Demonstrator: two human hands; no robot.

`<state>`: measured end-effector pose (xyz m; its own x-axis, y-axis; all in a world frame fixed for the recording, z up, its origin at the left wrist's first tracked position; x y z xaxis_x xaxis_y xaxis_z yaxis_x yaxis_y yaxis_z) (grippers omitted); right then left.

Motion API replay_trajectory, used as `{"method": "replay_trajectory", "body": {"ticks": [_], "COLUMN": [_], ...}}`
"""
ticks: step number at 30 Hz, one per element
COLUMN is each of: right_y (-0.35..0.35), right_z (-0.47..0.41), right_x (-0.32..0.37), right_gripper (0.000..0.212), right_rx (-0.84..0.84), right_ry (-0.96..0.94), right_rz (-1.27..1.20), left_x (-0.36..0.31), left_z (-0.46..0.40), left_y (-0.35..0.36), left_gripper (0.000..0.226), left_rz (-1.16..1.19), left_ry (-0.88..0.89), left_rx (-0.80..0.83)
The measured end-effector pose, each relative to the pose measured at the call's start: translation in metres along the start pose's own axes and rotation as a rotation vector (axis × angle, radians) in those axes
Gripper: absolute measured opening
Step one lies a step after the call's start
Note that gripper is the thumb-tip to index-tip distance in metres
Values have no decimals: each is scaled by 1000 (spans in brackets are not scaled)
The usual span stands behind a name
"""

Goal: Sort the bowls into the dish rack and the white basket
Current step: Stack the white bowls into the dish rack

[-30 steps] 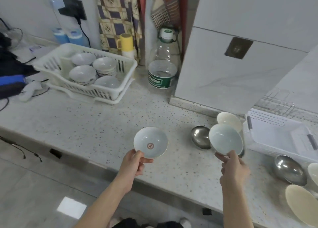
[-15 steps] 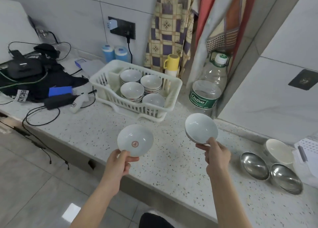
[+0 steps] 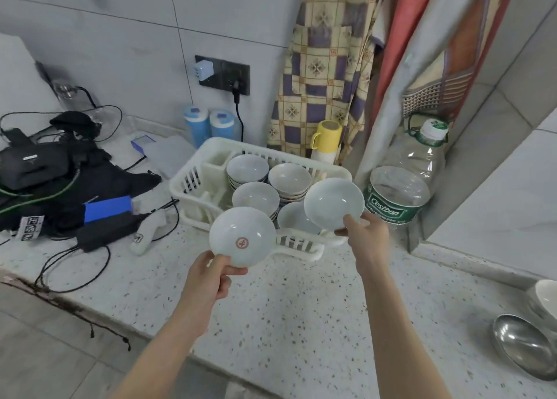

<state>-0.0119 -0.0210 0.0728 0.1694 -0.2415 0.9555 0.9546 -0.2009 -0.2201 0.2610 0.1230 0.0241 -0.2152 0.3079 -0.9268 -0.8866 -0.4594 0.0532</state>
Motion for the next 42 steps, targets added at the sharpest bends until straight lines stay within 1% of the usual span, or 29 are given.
{"method": "replay_trajectory", "body": {"ticks": [3,7,10,13,21,24,27,30,35,38,42], "right_y": [23,44,52,59,70,73,74,75,76,75,70], "right_z": [-17,-32,-39,-42,-36,-36,-37,-39,-43,-46,-49], "right_x": [-4,-11,-12,-12,-19,-20,-24,-25,-25,-28,-34], "right_gripper": [45,41,38,31,22,17,21,13,7,13,19], "right_rx": [-41,-56,-54,-50,-90,-64,-23,0,43,47,18], "right_ry": [41,71,63,58,83,117,153,176,236,265,287], "right_rz": [58,158,309,436,479,482,519,550,569,564,506], "left_x": [-18,-34,-43,-52,-69,-72,-71,-72,-75,-79,-82], "left_z": [-30,-64,-82,-97,-127,-134,-140,-144,-152,-158,-164], "left_y": [-5,-5,-3,2,22,27,32,37,50,59,69], "left_gripper": [27,27,26,27,23,23,25,25,22,20,23], "left_rz": [-43,-62,-76,-81,-51,-72,-76,-53,-20,-16,-50], "left_ry": [-13,-28,-14,4,4,3,-9,-31,-73,-78,-72], "left_rx": [34,81,113,153,251,284,303,323,361,368,391]}}
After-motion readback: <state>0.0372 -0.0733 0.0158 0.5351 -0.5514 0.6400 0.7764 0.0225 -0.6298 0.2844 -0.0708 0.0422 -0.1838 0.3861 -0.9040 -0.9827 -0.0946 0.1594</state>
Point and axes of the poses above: each hand's wrist, its own z-axis away from the middle knuckle, its own y-axis out of the palm, x = y × z, the point moved 6 cm from there along -z, towards the middle knuckle, and after that the axes turned 1 degree about y, right-handed, at the moved point
